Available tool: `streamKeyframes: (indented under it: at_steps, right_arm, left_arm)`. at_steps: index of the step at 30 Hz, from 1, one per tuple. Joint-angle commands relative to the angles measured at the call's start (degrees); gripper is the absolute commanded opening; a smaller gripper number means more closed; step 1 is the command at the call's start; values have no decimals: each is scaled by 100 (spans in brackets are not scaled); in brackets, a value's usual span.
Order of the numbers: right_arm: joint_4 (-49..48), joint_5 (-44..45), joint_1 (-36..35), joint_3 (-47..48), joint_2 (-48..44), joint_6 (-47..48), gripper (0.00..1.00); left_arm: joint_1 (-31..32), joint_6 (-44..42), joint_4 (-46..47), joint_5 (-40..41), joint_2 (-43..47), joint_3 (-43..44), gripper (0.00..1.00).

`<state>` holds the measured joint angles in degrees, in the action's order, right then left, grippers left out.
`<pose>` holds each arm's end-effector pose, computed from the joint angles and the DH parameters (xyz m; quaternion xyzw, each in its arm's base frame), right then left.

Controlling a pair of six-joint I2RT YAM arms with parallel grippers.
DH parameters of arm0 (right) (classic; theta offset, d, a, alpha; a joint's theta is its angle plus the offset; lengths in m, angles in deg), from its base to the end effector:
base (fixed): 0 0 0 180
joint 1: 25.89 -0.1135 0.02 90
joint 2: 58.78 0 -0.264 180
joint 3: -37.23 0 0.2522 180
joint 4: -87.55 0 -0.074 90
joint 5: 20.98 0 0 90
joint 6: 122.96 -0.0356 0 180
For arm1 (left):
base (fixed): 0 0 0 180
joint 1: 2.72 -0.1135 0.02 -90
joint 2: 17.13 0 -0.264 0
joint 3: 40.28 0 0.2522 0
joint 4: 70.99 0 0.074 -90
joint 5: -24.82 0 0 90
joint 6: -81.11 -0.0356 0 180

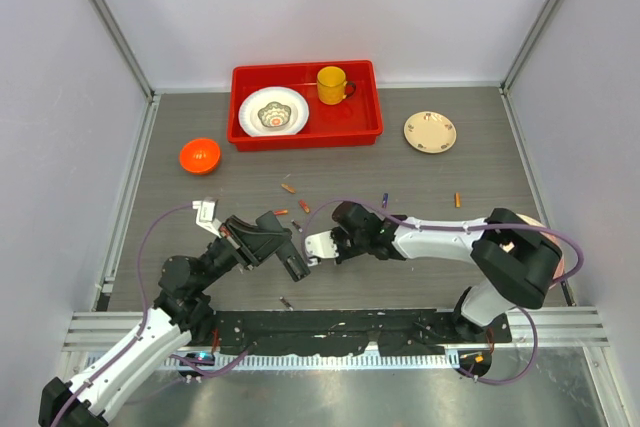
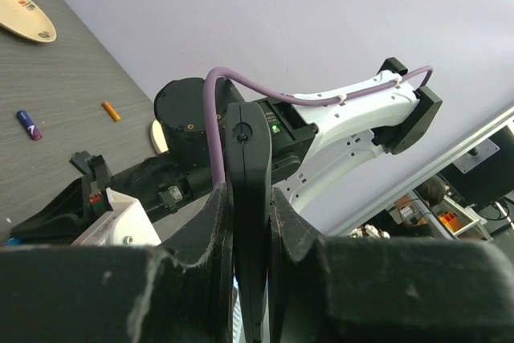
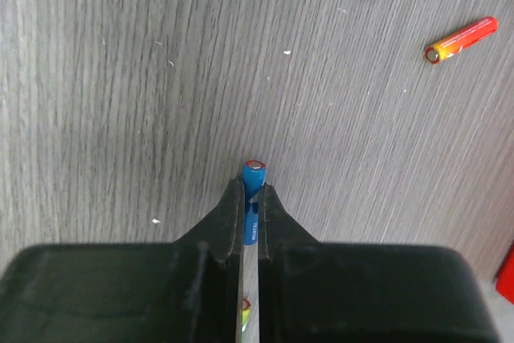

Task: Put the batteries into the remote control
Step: Adjust the battery at the center of the board.

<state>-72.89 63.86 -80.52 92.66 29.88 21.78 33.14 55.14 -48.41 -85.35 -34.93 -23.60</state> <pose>0.1658 0.2391 0.1520 -0.7809 0.5356 0.0424 0.3188 0.0907 -0.0807 0.2286 0.0054 0.5729 -0.6862 0.4481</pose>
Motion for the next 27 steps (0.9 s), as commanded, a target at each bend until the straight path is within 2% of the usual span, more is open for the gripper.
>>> streamKeyframes:
  at_steps: [1,4,7,8,10,11,14,19,22,23,24,25,26,27]
  right_arm:
    - [491,-107,23,271,195,248,2]
    - [457,-107,40,289,256,90,8]
    - [326,-90,40,315,248,-156,23]
    - [281,-81,40,307,231,-209,34]
    - [193,-72,40,315,204,-394,49]
    - [176,-55,40,315,187,-429,67]
    - [71,-37,40,307,47,-657,79]
    - [-473,103,40,306,-682,-1332,82]
    - [-545,901,40,551,-1122,-2570,83]
    - [-528,1199,40,648,-1158,-3452,82]
    - [-501,1507,49,754,-1158,-3922,77]
    - [-327,2224,84,981,-1141,-4432,69]
    - [-73,2648,119,1157,-1088,-5951,60]
    - [277,2914,172,1368,-1018,-6453,52]
  left_arm:
    - [-35,-101,84,-14,49,86,0]
    - [-35,-101,75,12,49,77,0]
    - [-35,-101,40,12,49,77,0]
    - [-35,-93,31,12,49,77,0]
    - [-35,-92,14,12,49,86,0]
    - [-35,-92,-4,4,49,86,0]
    - [-35,-84,-39,21,75,86,0]
    - [-35,-75,-223,118,207,104,0]
    - [-35,-101,-363,205,286,130,0]
    - [-35,-101,-408,241,304,130,0]
    - [-35,-110,-426,293,312,121,0]
    - [-35,-110,-452,337,312,113,0]
    - [-26,-110,-469,364,321,104,0]
    - [-35,-110,-487,381,321,104,0]
